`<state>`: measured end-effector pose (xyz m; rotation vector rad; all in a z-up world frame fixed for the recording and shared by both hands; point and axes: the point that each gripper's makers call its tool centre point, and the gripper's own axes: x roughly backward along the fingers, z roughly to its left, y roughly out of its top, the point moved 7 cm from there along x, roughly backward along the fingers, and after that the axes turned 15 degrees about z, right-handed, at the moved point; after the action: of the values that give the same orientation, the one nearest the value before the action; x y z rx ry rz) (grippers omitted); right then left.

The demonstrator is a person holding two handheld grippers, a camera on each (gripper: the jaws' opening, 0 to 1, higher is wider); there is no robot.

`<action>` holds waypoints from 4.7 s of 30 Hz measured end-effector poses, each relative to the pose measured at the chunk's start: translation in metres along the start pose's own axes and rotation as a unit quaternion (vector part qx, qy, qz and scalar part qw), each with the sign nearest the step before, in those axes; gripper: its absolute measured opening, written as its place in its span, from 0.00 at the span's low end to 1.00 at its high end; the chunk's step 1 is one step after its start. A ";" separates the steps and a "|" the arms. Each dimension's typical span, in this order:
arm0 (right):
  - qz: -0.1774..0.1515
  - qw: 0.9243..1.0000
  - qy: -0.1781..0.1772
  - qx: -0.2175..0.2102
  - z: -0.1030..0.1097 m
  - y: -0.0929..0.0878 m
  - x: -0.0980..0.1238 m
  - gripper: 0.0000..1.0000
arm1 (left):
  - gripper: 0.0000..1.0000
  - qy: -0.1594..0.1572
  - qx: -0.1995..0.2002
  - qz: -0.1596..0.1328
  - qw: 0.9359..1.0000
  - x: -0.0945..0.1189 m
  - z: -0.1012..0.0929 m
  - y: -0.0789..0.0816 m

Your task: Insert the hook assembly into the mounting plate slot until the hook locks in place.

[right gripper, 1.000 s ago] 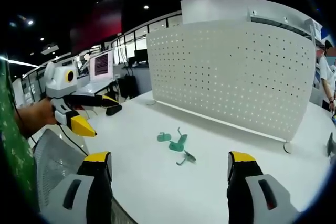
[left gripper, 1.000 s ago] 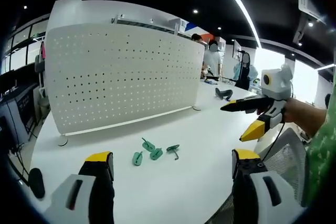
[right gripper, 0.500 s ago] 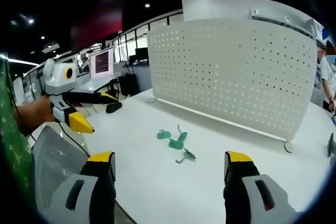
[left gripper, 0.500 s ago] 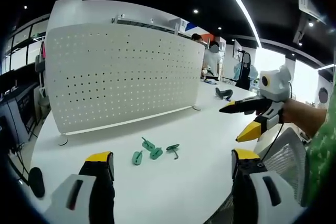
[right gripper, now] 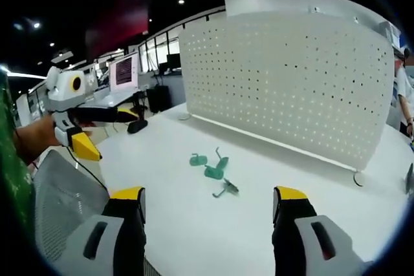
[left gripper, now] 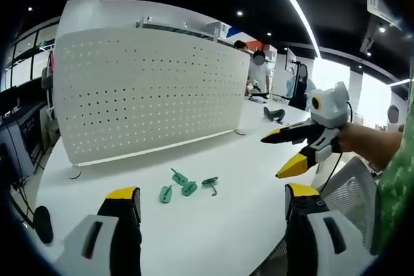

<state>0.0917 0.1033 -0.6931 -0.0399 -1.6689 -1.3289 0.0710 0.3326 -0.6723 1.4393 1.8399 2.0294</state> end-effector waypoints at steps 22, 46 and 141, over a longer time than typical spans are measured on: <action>0.037 0.999 0.018 0.018 -0.021 0.007 -0.038 0.73 | 0.94 -0.009 -0.001 0.004 1.000 -0.008 -0.007 0.002; 0.079 0.996 0.024 0.032 -0.036 0.006 -0.071 0.61 | 0.93 -0.013 0.004 0.006 1.000 -0.013 -0.008 0.000; 0.160 0.979 0.021 0.120 -0.047 0.000 -0.129 0.13 | 0.89 -0.053 -0.017 0.051 0.997 -0.023 -0.009 -0.010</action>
<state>0.1902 0.1325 -0.7836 -0.1320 -1.6942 -0.8767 0.0728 0.3156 -0.6924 1.6280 1.7166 1.9754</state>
